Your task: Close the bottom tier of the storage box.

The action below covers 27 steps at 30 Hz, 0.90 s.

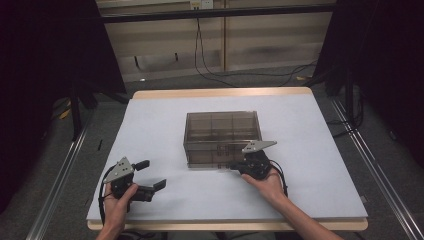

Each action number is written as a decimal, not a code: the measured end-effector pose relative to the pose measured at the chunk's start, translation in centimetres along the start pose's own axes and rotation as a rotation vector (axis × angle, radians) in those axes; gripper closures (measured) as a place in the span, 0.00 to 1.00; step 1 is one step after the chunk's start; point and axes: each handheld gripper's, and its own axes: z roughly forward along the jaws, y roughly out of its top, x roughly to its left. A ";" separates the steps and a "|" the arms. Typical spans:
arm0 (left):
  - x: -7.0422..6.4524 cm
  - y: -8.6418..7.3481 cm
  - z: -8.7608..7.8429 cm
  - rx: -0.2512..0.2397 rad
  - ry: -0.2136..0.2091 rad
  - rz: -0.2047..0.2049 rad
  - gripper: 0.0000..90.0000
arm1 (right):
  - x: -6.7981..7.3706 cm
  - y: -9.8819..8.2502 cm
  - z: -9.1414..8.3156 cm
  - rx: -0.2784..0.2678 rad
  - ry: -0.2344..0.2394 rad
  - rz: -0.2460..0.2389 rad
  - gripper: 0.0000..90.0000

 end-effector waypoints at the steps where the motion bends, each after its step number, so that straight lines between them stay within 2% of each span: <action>1: 0.0 0.0 0.0 -0.002 -0.002 0.002 0.03 | 0.0 0.0 0.0 -0.001 0.001 0.001 1.00; 3: -0.1 0.1 -0.2 0.005 0.015 0.002 0.03 | 0.0 0.1 0.1 -0.003 0.000 0.000 1.00; 5: -0.2 0.1 -0.2 0.008 0.014 0.004 0.03 | 0.0 0.1 0.2 -0.005 0.004 0.004 1.00; 6: -0.1 0.0 -0.2 -0.003 0.000 0.001 0.03 | 0.0 0.2 0.2 -0.004 0.004 0.002 1.00; 10: -0.2 0.0 -0.5 -0.004 0.018 0.000 0.03 | -0.1 0.2 0.2 -0.009 0.005 0.001 1.00; 17: -0.3 0.0 -0.5 -0.004 0.011 0.002 0.03 | -0.1 0.2 0.3 -0.009 0.007 0.001 1.00; 22: -0.2 0.0 -0.5 0.000 0.028 0.002 0.03 | -0.3 0.3 0.2 -0.008 0.002 0.000 1.00; 24: -0.2 0.0 -0.4 -0.005 0.009 -0.005 0.03 | -0.4 0.3 0.3 -0.007 0.002 0.003 1.00; 27: -0.2 0.0 -0.3 -0.004 0.010 -0.005 0.03 | -0.4 0.3 0.3 -0.006 -0.002 0.002 1.00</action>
